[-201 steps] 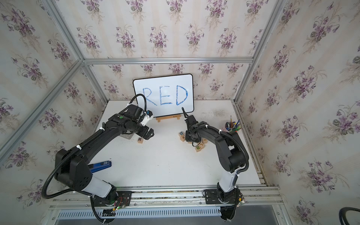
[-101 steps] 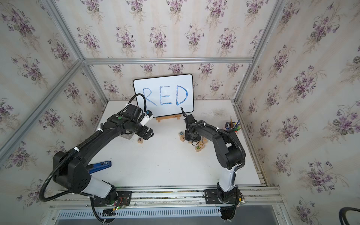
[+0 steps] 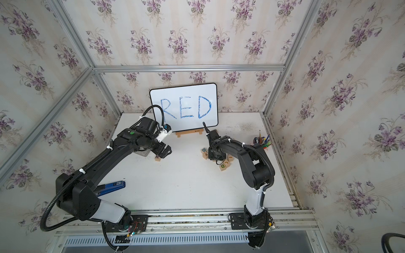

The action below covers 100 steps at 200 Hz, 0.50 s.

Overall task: Assemble the uppercase word "red" with letter blocks
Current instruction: Pick up the letter block from the center of the board.

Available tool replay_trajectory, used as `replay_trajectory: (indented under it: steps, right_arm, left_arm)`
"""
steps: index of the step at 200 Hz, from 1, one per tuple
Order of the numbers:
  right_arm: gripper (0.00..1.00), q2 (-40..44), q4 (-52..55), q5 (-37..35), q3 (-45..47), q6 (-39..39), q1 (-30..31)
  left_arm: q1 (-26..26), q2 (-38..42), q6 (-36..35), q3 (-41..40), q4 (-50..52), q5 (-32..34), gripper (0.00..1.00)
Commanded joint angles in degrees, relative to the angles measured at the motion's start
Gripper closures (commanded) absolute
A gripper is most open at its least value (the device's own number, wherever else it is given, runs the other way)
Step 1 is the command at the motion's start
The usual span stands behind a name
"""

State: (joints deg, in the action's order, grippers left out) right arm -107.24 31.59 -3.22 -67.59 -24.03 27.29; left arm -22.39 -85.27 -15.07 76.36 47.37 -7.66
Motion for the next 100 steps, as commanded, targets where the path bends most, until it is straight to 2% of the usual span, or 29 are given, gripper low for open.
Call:
replay_trajectory:
  steps: [1,39,94,100]
  right_arm:
    - [0.67,-0.17,0.37,-0.84,-0.36,0.04,-0.04]
    - [0.81,1.0,0.44,-0.73,-0.2,0.87,0.03]
    - [0.82,5.69,3.32,0.14,-4.98,4.05,3.11]
    - [0.82,5.28,4.07,0.79,-6.34,4.46,5.79]
  left_arm:
    - [0.07,0.55,-1.01,0.46,1.03,-0.52,0.01]
    - [0.33,1.49,-1.45,0.63,1.2,0.96,0.01]
    - [3.7,3.71,-2.71,1.71,2.14,0.74,0.01]
    - [4.05,3.67,-3.21,2.08,2.51,0.51,0.01]
